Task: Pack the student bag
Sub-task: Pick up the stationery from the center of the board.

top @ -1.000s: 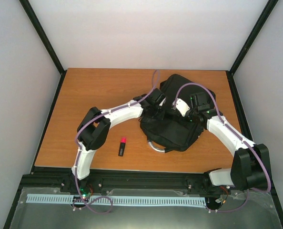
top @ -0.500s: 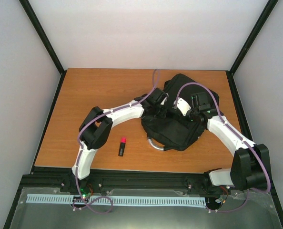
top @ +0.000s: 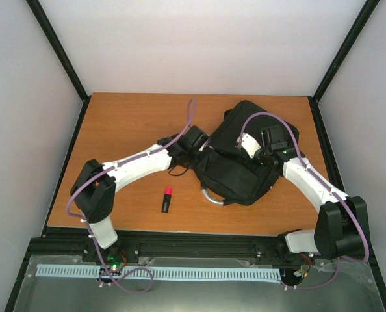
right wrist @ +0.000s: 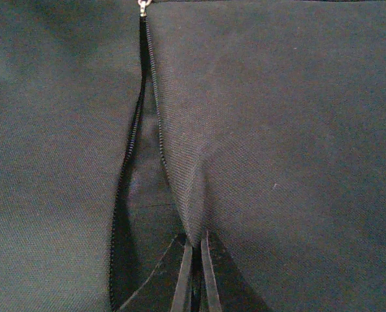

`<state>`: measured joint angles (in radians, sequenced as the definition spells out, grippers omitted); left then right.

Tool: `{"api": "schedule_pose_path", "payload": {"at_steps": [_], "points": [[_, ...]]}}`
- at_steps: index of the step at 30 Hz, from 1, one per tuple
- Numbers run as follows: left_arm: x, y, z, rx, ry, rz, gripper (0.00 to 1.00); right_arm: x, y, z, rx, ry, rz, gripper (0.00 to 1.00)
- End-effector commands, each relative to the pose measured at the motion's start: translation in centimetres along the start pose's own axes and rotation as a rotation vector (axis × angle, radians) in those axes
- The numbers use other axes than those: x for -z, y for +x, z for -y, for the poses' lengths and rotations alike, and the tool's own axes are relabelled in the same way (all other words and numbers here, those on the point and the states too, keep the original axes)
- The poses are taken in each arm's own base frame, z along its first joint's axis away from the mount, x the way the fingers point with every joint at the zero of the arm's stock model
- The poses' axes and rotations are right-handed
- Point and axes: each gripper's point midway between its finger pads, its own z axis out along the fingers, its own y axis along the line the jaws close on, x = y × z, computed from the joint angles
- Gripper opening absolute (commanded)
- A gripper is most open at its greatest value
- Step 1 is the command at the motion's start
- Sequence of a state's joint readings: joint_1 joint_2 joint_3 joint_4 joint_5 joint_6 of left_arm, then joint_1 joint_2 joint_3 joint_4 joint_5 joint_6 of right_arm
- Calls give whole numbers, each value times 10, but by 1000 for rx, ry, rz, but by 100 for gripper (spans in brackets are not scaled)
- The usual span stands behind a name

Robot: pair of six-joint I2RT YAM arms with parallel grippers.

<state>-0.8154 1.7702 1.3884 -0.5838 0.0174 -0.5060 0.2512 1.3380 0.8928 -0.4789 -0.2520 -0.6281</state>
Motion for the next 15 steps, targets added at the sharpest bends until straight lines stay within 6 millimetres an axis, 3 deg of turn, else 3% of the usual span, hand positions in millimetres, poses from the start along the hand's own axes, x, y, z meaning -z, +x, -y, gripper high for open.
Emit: {"api": "schedule_pose_path", "payload": {"at_steps": [1, 4, 7, 15], "points": [[15, 52, -61, 43, -226, -114, 64, 4, -4, -6, 4, -33, 22, 3], [25, 89, -93, 115, -311, -188, 75, 3, -4, -7, 3, -41, 21, 3], [33, 122, -116, 165, -380, -271, 76, 2, -4, -8, 2, -49, 20, 3], [40, 169, -132, 209, -412, -387, 71, 2, -4, -8, 2, -45, 18, 3]]}}
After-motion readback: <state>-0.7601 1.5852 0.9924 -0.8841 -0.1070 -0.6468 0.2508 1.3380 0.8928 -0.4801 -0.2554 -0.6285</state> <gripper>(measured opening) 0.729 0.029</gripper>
